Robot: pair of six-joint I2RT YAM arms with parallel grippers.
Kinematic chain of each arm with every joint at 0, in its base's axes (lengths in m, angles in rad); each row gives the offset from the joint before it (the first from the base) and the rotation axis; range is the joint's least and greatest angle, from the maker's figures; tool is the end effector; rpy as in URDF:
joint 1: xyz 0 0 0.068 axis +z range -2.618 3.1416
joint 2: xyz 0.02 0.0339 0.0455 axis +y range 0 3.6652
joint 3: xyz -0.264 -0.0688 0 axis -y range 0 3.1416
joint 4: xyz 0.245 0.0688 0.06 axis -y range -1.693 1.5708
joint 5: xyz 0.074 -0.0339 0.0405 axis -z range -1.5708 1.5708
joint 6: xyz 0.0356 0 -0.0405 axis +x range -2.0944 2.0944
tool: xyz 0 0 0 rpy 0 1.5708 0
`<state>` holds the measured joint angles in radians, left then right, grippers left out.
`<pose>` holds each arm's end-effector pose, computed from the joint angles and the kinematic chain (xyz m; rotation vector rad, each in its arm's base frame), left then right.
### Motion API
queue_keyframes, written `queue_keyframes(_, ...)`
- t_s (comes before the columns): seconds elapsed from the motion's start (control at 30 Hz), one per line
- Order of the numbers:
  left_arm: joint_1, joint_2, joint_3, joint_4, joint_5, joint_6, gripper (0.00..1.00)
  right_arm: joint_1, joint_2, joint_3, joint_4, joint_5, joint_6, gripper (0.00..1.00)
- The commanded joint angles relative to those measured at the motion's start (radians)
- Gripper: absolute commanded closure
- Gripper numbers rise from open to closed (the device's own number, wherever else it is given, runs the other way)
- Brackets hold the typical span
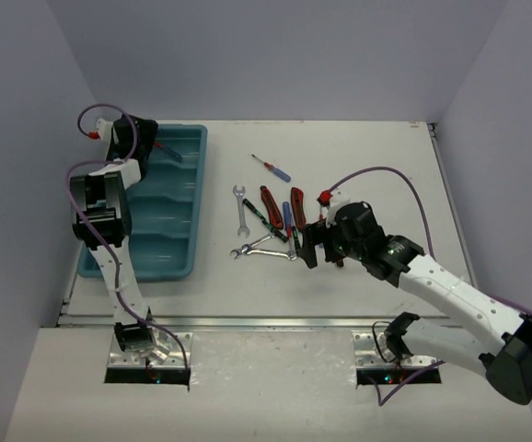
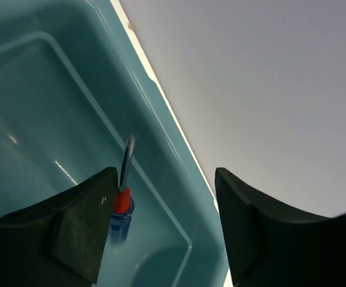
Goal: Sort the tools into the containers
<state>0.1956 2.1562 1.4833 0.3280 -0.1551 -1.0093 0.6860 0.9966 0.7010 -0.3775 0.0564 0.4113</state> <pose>0.4870 0.1021 0.1909 -1.1799 1.5295 -0.3992 0.1669 0.1341 0.2529 -0.2835 2.2787 0.5215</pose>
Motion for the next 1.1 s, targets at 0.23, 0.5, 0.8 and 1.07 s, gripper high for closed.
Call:
queue_keyframes(0.23,-0.066,-0.217,0.228,-0.318,-0.028,0.071,0.00,-0.133,0.365,0.229,0.019,0.051,0.113,0.01)
queue_keyframes(0.5,-0.168,-0.668,-0.050,-0.425,0.118,0.220,0.00,-0.217,0.758,0.539,-0.031,0.162,0.118,0.33)
queue_keyframes(0.8,-0.321,-1.124,-0.553,-0.394,0.225,0.357,0.00,-0.243,0.795,0.489,-0.055,0.157,0.111,0.54)
queue_keyframes(1.07,-0.381,-1.196,-0.601,-0.454,0.262,0.426,0.00,-0.240,0.788,0.376,0.008,0.136,0.131,0.66)
